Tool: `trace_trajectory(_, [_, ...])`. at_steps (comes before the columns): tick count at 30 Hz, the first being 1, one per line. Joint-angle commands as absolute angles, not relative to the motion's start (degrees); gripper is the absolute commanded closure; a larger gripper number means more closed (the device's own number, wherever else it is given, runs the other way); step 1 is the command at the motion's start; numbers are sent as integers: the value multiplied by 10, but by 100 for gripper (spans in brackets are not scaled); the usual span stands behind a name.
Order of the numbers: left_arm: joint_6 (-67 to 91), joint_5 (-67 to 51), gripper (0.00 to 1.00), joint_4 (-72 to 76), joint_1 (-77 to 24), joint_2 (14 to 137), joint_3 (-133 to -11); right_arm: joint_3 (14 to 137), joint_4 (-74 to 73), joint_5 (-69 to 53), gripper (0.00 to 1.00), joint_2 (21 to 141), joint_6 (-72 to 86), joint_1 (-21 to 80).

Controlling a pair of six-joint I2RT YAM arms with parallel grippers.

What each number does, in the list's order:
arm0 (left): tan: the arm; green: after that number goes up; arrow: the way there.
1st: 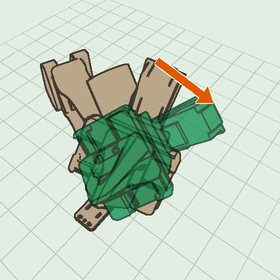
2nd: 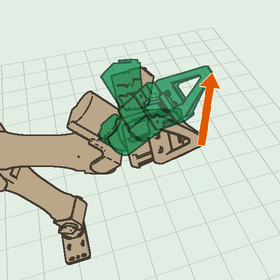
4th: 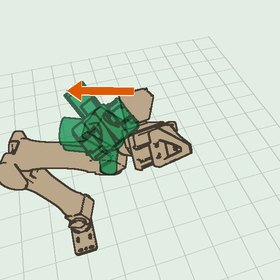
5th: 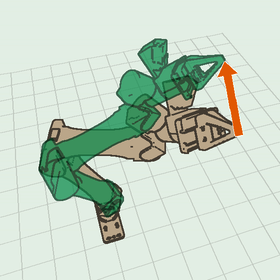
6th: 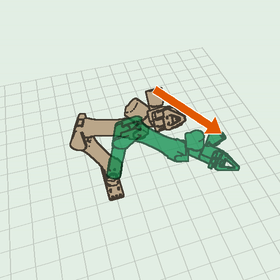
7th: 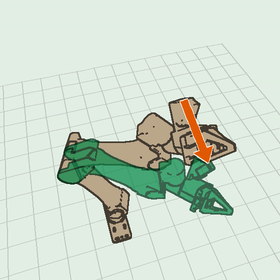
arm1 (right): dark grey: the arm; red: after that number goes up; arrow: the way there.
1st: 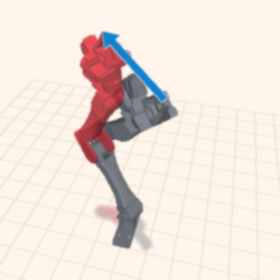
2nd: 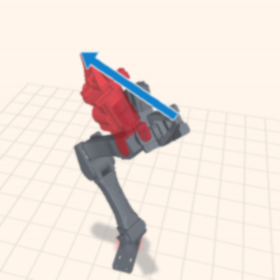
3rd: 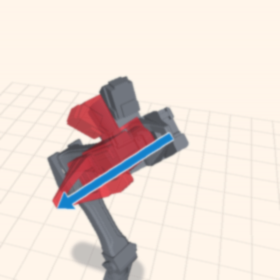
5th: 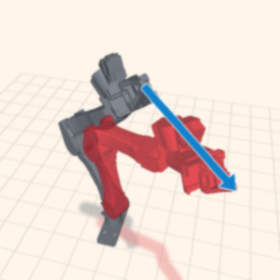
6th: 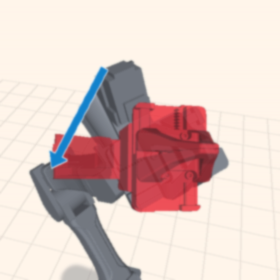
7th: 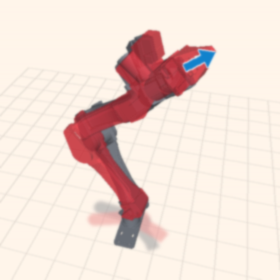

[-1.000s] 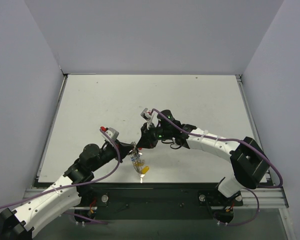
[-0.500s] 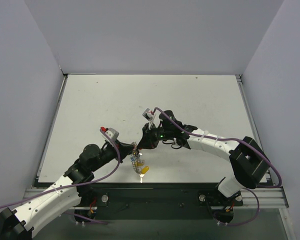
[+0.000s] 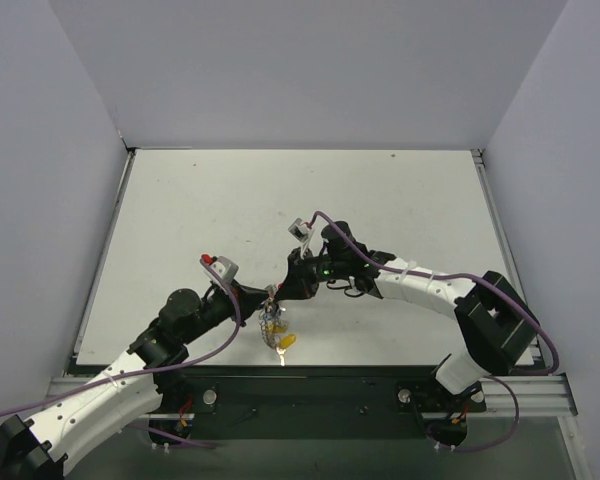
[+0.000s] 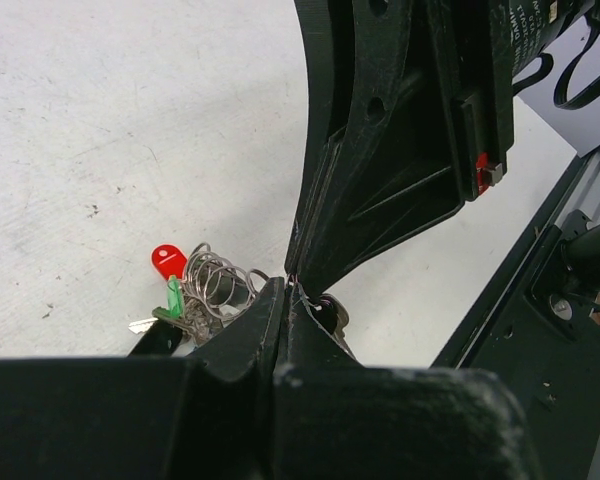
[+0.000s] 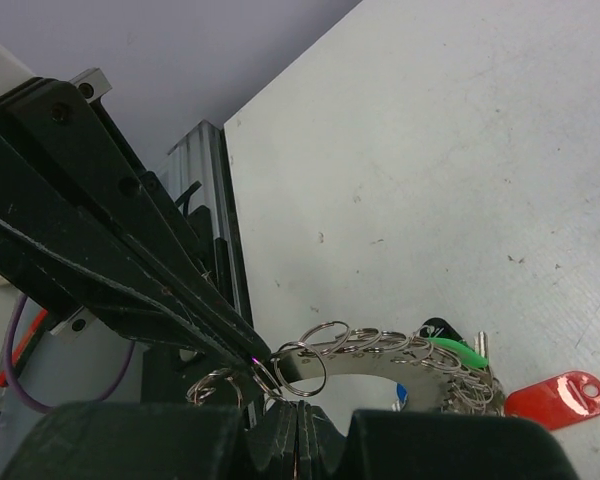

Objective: Put the keys on the keyring

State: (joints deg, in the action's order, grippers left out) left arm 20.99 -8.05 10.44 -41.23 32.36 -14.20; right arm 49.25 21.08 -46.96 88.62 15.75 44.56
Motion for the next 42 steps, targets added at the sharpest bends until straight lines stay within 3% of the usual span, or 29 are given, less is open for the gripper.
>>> trace_trajectory(1, [218,-83,100,177,-414,312,-148,459,182,-492,100,908,166,439])
trace_trajectory(15, [214,-97,100,178,-414,321,-151,446,267,-571,100,930,243,425])
trace_trajectory(30, [208,-105,100,168,-415,325,-158,442,269,-565,100,911,254,417])
trace_trajectory(42, [210,-60,100,135,-414,373,-182,446,98,-392,100,845,148,352])
